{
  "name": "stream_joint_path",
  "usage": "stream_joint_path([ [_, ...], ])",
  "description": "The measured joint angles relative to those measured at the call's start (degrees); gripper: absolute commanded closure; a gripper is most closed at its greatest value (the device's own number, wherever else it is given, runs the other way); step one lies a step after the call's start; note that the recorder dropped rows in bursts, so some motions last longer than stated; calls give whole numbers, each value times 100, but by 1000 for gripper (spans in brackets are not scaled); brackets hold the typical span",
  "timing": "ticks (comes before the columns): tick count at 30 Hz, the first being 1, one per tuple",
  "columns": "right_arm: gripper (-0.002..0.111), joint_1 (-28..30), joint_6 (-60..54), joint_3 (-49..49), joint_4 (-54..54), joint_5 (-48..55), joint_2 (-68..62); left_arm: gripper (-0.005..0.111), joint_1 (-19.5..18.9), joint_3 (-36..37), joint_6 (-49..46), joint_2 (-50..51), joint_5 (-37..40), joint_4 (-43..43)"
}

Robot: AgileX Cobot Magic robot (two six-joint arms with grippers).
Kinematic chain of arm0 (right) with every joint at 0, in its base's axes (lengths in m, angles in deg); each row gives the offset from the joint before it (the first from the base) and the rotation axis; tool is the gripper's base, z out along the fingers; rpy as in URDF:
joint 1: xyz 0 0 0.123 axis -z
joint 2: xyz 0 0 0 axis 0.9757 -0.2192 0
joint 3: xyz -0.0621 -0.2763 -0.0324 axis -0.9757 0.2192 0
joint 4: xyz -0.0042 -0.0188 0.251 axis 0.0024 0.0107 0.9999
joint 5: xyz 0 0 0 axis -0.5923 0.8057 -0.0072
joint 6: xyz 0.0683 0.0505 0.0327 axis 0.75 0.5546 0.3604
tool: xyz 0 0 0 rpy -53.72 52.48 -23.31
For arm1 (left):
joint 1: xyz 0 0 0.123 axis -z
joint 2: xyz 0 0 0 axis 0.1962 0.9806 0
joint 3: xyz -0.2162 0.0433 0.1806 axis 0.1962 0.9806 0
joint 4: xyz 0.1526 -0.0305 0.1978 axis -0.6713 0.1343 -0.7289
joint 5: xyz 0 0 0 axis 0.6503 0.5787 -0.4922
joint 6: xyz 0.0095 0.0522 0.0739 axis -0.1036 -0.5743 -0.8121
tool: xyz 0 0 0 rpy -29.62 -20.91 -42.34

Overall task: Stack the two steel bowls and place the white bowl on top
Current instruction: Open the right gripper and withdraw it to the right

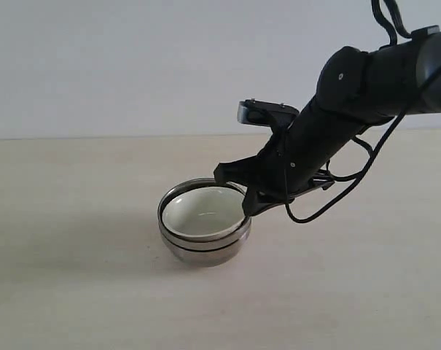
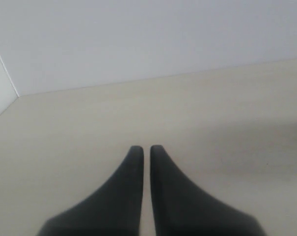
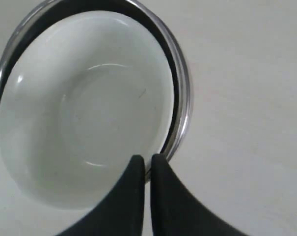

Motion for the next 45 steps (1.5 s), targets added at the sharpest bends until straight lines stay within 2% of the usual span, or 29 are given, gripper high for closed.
stream_joint_path([
  [10, 108, 0, 0, 0, 10, -47, -91, 103, 0, 0, 0, 0, 0, 0],
  [18, 108, 54, 14, 0, -2, -139, 355, 103, 0, 0, 0, 0, 0, 0],
  [22, 108, 79, 294, 147, -390, -486, 757, 103, 0, 0, 0, 0, 0, 0],
  [26, 108, 79, 468, 1051, -550, -1392, 1642, 103, 0, 0, 0, 0, 0, 0],
  [30, 108, 79, 740, 2982, -550, -3274, 3056, 103, 0, 0, 0, 0, 0, 0],
  [32, 108, 79, 998, 3688, -538, -3880, 3681, 103, 0, 0, 0, 0, 0, 0],
  [37, 108, 79, 1151, 4596, -538, -4425, 4712, 103, 0, 0, 0, 0, 0, 0],
  [45, 108, 79, 1117, 5281, -549, -4620, 6078, 103, 0, 0, 0, 0, 0, 0],
])
